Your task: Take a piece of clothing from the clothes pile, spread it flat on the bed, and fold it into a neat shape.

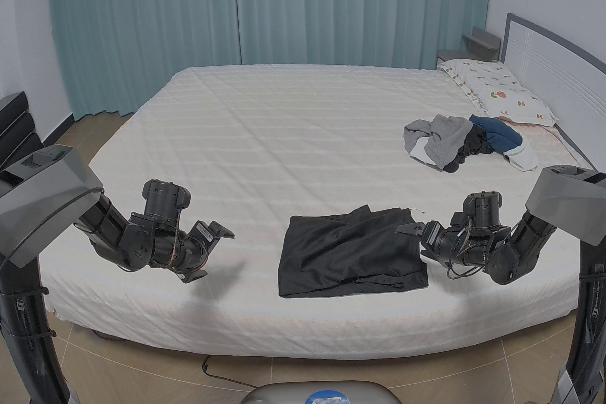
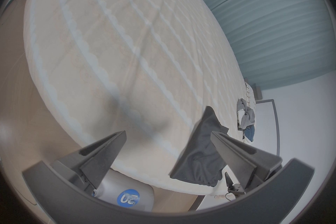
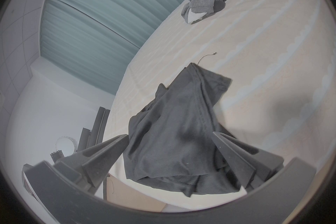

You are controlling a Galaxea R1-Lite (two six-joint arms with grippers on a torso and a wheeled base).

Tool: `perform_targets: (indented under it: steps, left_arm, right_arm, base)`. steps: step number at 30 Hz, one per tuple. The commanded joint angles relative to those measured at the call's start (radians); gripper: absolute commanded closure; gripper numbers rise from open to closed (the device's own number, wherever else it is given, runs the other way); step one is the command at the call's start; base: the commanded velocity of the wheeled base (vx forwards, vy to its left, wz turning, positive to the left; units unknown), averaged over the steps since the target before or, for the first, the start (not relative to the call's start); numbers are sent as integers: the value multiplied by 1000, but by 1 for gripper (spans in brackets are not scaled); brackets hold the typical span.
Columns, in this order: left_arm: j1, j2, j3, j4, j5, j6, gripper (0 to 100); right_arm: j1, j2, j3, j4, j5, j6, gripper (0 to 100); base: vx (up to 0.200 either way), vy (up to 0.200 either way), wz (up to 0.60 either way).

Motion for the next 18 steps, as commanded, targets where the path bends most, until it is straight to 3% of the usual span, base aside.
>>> perform_targets:
  steps: [1, 6, 18]
  left_arm:
    - [-11, -1, -8, 0, 0, -2, 0]
    - [-13, -1, -14, 2, 0, -2, 0]
    - [-13, -2, -12, -6, 4, -22, 0]
  right_arm:
    - [1, -9, 6, 0, -3, -2, 0]
    - [1, -17, 15, 1, -4, -5, 0]
    - [50, -35, 44, 3, -10, -5, 0]
  base:
    - [0, -200, 0]
    - [0, -200, 0]
    - [0, 0, 0]
